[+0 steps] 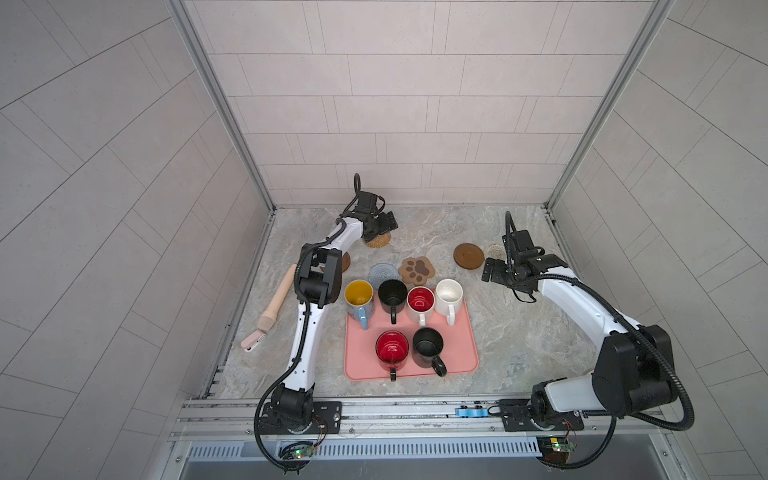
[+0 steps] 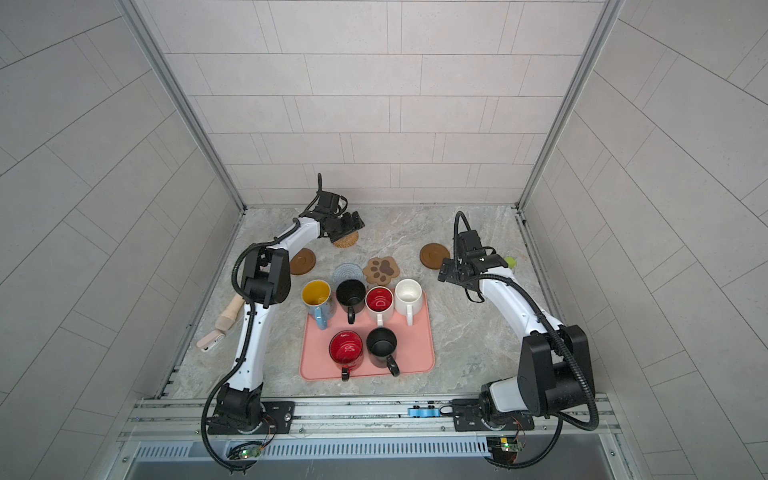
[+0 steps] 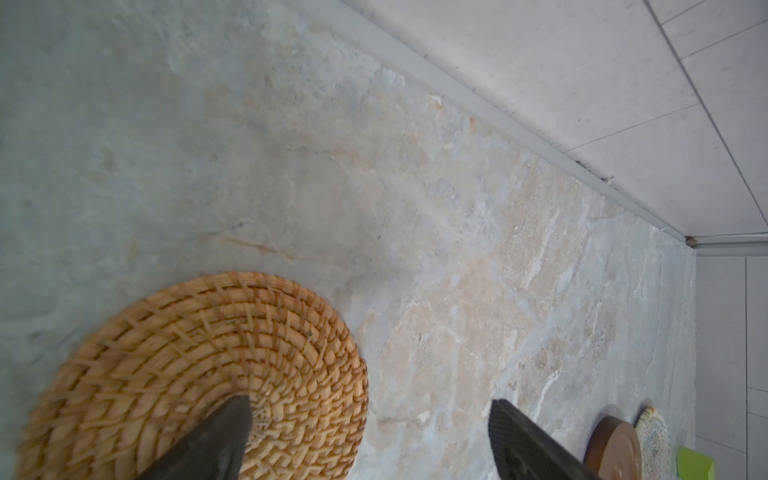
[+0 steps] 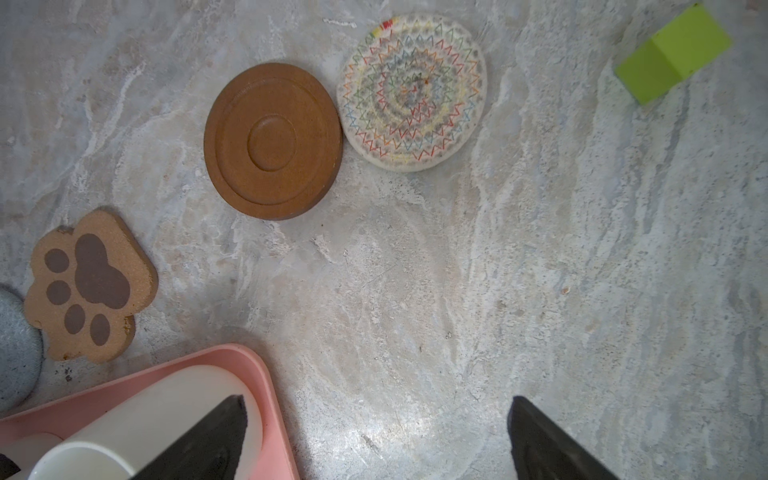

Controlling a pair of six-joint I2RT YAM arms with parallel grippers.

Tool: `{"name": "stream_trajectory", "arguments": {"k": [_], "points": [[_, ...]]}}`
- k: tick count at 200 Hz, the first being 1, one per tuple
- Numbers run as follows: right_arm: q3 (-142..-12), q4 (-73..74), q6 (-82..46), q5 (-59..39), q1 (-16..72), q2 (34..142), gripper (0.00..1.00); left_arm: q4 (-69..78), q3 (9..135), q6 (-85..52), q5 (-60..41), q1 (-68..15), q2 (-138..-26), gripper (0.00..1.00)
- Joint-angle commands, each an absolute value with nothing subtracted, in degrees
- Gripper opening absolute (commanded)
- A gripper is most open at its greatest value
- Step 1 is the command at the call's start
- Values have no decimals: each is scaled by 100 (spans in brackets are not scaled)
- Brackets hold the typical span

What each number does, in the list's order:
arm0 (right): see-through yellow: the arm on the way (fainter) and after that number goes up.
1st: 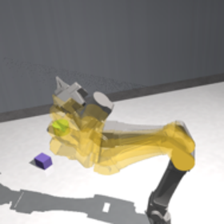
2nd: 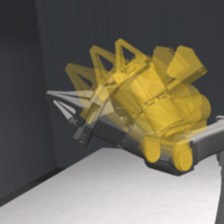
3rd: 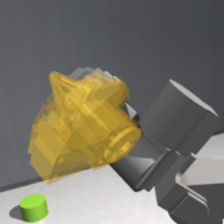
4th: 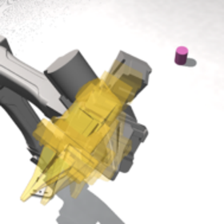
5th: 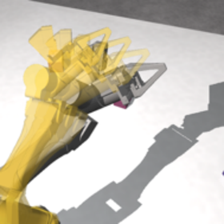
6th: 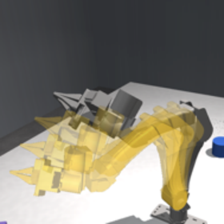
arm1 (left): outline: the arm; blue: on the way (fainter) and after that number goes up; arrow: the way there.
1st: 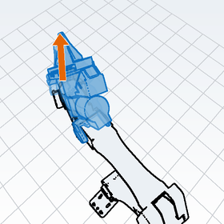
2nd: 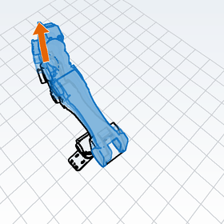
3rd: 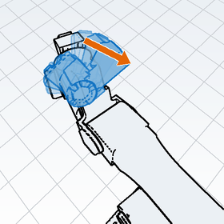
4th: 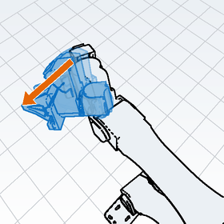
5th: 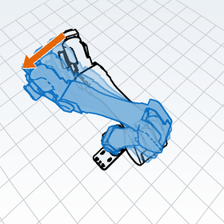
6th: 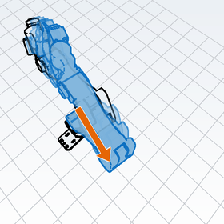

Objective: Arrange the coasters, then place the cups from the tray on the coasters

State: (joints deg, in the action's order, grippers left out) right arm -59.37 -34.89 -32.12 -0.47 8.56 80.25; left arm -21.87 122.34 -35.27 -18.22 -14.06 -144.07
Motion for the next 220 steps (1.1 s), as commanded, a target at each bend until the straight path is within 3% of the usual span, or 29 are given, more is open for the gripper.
{"name": "stream_trajectory", "arguments": {"k": [1, 130, 220], "points": [[-6008, -3577, -3255, -9, 818, 8060, 100, -2487, 12267, -3669, -1591, -1412, -14845, 97], [-6232, -3629, -3305, -120, 820, 7842, 100, -2017, 11900, -3590, -2118, -1446, -13535, 97], [-7223, -3825, -2973, -441, 920, 8488, 99, -1547, 9413, -3418, -2007, -1417, -11234, 97]]}}
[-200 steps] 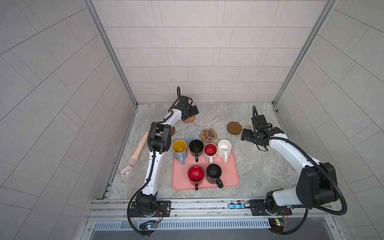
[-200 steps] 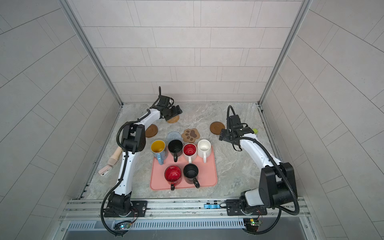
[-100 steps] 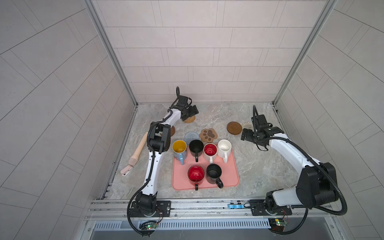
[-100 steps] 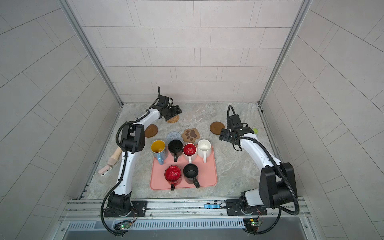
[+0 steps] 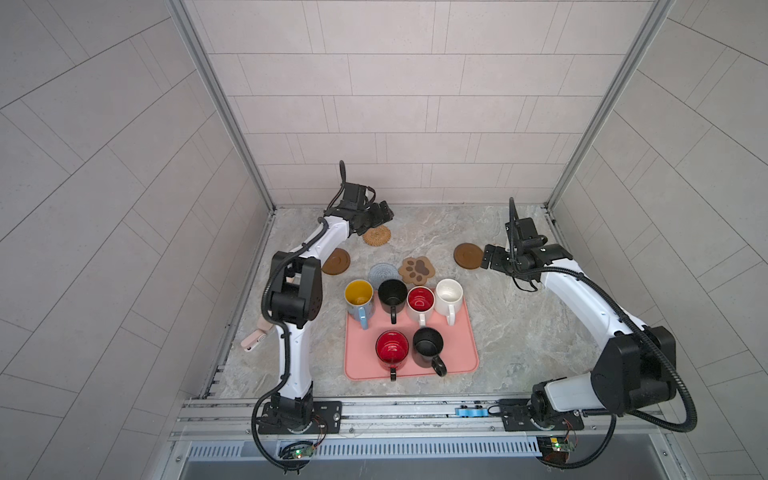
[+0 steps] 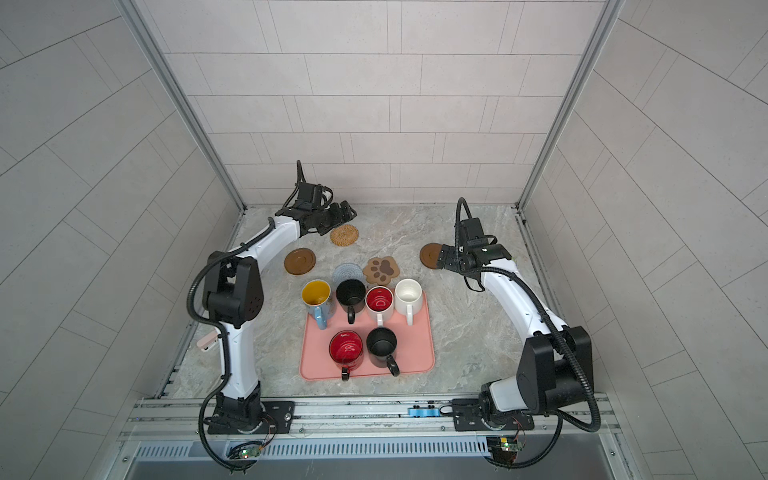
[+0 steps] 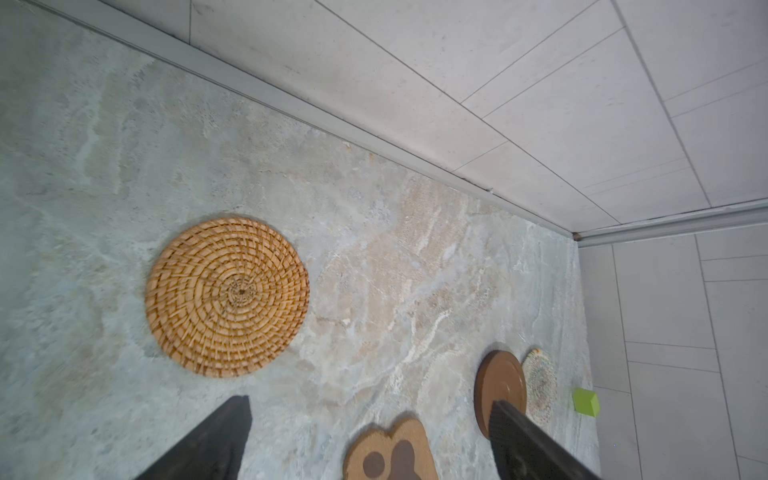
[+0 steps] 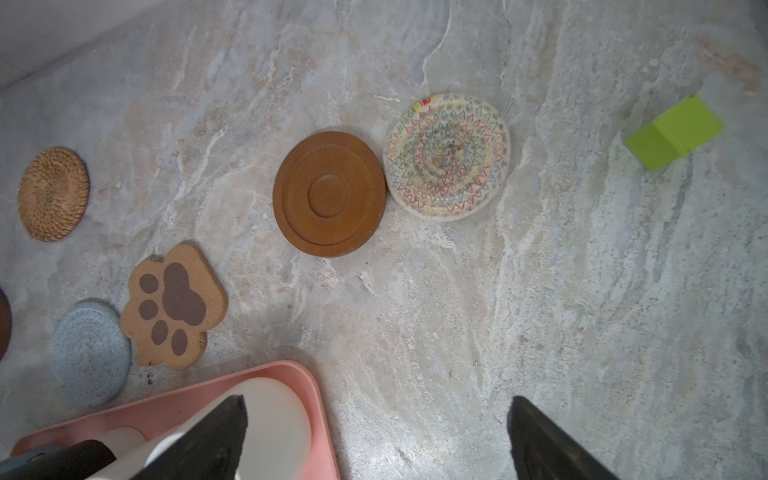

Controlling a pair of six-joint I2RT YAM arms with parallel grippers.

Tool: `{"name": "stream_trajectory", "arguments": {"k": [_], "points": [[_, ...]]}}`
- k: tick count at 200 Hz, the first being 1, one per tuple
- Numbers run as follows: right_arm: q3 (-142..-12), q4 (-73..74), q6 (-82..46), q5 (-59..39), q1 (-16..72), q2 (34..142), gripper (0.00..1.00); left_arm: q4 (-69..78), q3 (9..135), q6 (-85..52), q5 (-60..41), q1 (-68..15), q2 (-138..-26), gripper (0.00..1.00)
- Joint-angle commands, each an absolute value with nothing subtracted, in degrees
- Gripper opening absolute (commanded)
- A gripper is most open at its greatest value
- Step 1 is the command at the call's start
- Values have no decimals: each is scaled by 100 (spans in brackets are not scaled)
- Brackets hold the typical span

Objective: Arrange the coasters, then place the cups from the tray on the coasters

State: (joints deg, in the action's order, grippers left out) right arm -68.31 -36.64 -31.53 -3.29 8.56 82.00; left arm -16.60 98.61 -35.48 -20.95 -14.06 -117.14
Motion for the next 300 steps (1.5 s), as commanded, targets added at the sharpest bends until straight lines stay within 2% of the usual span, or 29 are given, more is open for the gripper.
{"name": "stream_trajectory", "arguments": {"k": [1, 63, 124, 147, 172, 206, 235, 243, 300], "points": [[-7246, -3829, -2967, -449, 926, 8503, 99, -1556, 9400, -3414, -2005, -1416, -11211, 97], [-8149, -3786, -2666, -605, 1474, 9542, 98, -1856, 8490, -3204, -1715, -1372, -10261, 97], [-9280, -4185, -2734, -579, 2258, 10985, 96, -1630, 8033, -3085, -1211, -1132, -10103, 98], [-9771, -4571, -3063, -611, 2460, 11533, 94, -1503, 7720, -3383, -696, -1004, -10061, 98], [-10670, -5204, -2910, -437, 2771, 12035, 94, -1712, 7852, -3272, -161, -967, -10104, 98], [-12009, -6279, -2375, -100, 3016, 12973, 94, -2348, 8535, -2965, -189, -890, -10493, 99], [-12929, -6823, -2119, 58, 3154, 13544, 97, -2167, 8631, -2942, -199, -749, -10597, 100], [-13116, -6910, -2084, 115, 3197, 13676, 99, -2129, 8631, -2953, -263, -687, -10597, 100], [-13540, -7119, -2052, 193, 3477, 14126, 99, -2067, 8587, -3091, -462, -408, -10584, 100]]}}
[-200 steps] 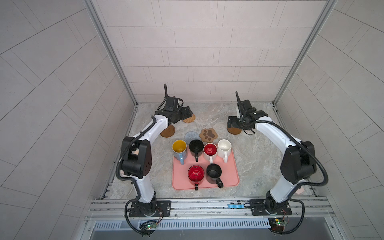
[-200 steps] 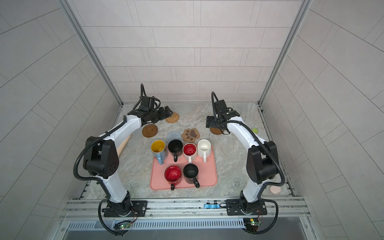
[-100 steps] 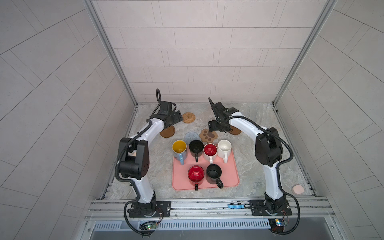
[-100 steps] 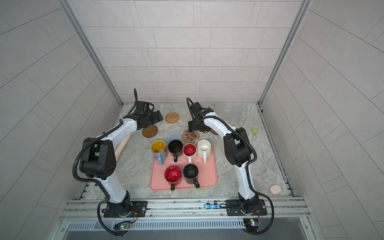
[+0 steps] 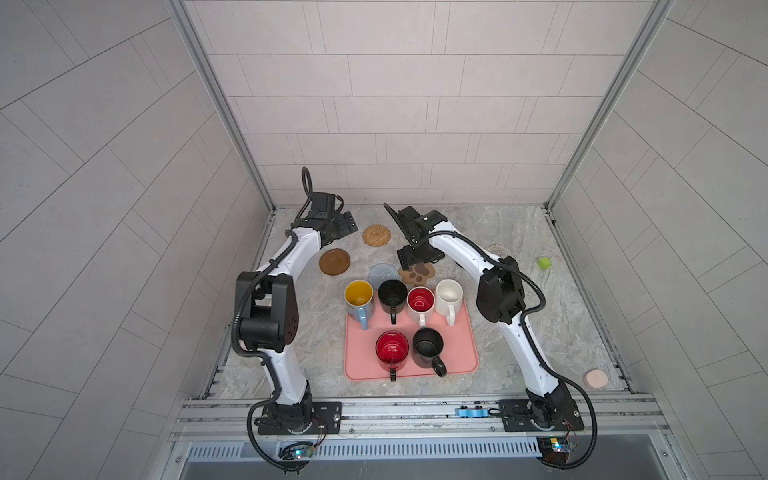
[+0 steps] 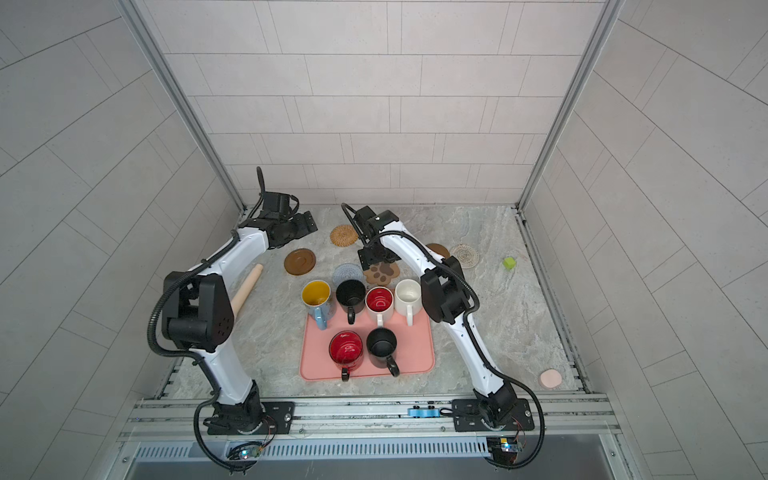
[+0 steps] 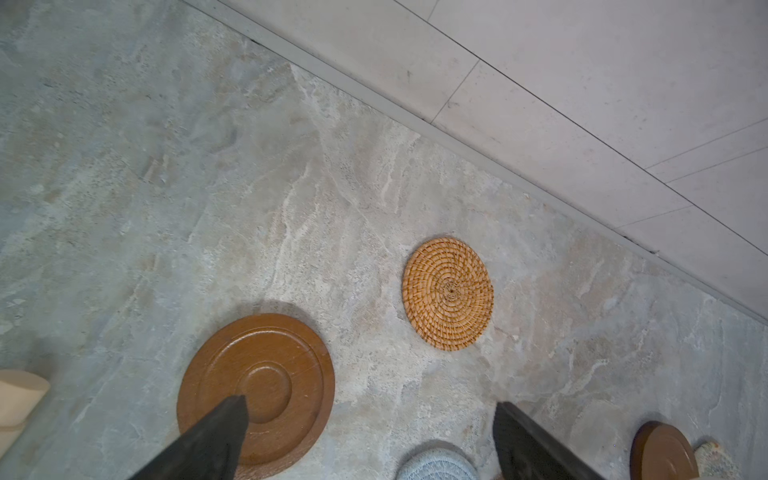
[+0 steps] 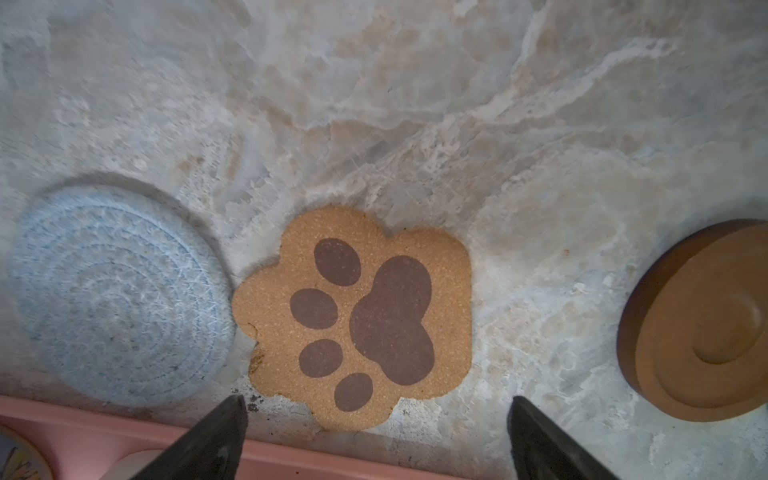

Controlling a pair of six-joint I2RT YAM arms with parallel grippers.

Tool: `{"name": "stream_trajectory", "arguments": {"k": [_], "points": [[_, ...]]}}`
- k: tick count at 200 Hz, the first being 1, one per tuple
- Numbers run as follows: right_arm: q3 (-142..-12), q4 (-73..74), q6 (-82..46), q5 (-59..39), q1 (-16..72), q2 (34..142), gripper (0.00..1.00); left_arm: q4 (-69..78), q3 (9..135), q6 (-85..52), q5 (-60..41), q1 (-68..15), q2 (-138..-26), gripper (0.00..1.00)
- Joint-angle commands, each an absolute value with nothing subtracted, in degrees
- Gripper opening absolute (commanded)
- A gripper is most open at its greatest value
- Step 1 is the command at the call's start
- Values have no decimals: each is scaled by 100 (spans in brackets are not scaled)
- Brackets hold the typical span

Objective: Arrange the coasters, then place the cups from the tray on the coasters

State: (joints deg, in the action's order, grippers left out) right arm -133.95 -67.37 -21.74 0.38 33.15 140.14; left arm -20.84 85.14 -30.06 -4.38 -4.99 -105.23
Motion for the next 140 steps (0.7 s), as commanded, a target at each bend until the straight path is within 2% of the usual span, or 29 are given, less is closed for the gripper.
{"name": "stream_trajectory", "arguments": {"k": [1, 74, 140], "points": [[-13537, -7119, -2042, 193, 3474, 14129, 99, -2062, 8583, -3092, -468, -411, -10583, 100], [-13735, -7434, -1558, 403, 3527, 14544, 100, -1687, 8559, -3182, -550, -396, -10838, 100], [-13738, -7495, -1756, 501, 3533, 14773, 100, -1628, 8895, -3318, -640, -379, -11238, 100]]}}
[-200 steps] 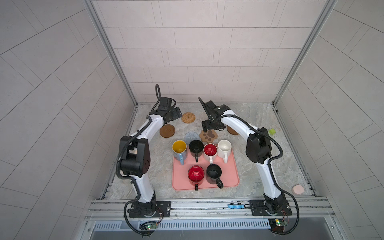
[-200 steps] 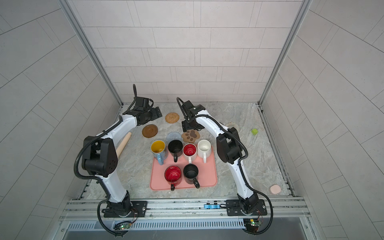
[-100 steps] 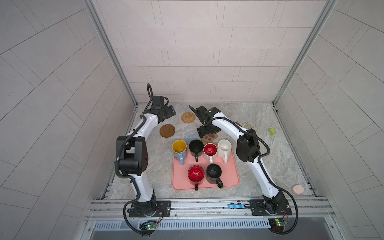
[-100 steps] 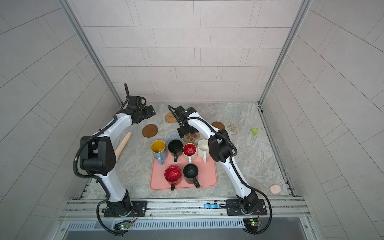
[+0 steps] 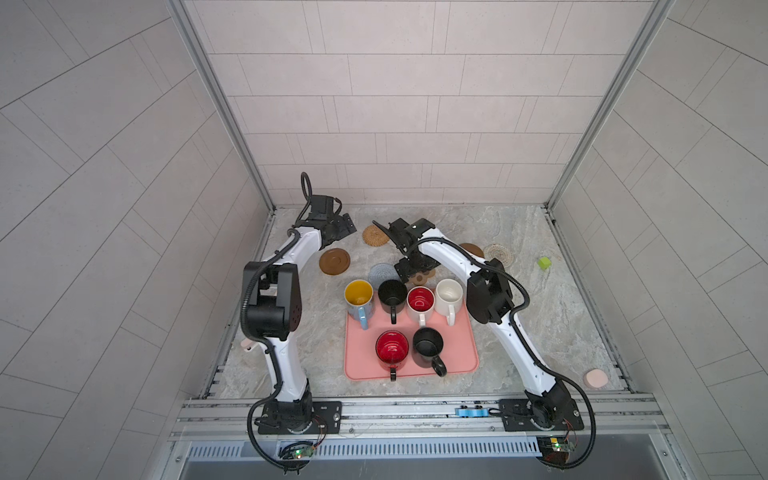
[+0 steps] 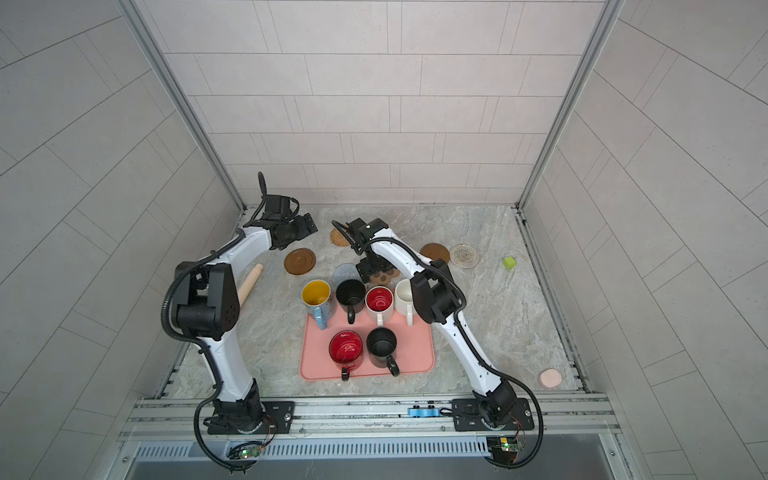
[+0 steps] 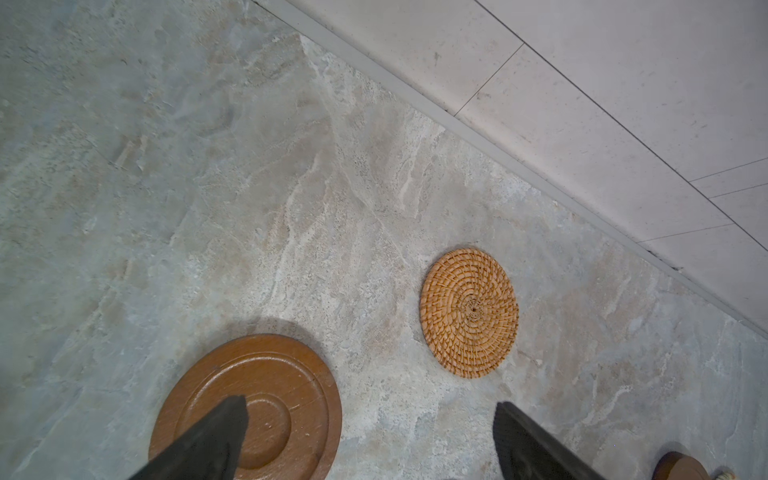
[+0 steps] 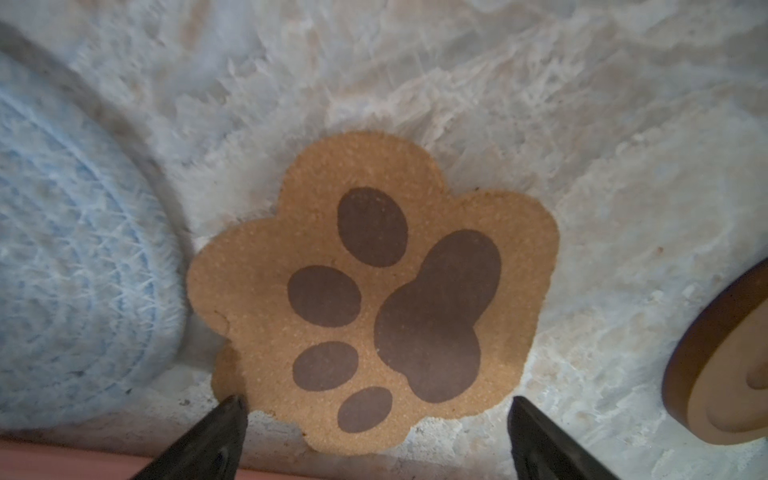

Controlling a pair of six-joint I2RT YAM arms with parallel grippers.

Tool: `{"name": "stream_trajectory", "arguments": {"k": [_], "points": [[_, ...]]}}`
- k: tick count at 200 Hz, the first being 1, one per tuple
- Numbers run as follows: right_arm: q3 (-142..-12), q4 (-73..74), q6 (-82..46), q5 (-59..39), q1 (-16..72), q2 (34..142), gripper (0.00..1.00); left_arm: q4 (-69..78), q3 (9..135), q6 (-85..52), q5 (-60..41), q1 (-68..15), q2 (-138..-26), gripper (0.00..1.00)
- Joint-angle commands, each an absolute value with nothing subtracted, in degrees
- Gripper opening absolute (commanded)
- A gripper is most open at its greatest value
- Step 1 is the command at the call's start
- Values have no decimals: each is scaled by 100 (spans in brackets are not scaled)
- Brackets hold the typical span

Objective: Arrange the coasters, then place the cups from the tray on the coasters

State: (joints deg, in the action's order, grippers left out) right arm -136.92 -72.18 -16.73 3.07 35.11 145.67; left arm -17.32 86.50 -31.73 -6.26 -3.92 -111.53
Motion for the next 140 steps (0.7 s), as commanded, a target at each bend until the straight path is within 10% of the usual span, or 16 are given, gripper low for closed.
{"name": "stream_trajectory", "arguments": {"k": [1, 140], "points": [[-13742, -7496, -1761, 510, 3533, 14778, 100, -1627, 8895, -3316, -641, -378, -11240, 100], [-14033, -6411, -2054, 756, 2998, 15085, 100, -1453, 8859, -3535, -633, -382, -11267, 100]]}}
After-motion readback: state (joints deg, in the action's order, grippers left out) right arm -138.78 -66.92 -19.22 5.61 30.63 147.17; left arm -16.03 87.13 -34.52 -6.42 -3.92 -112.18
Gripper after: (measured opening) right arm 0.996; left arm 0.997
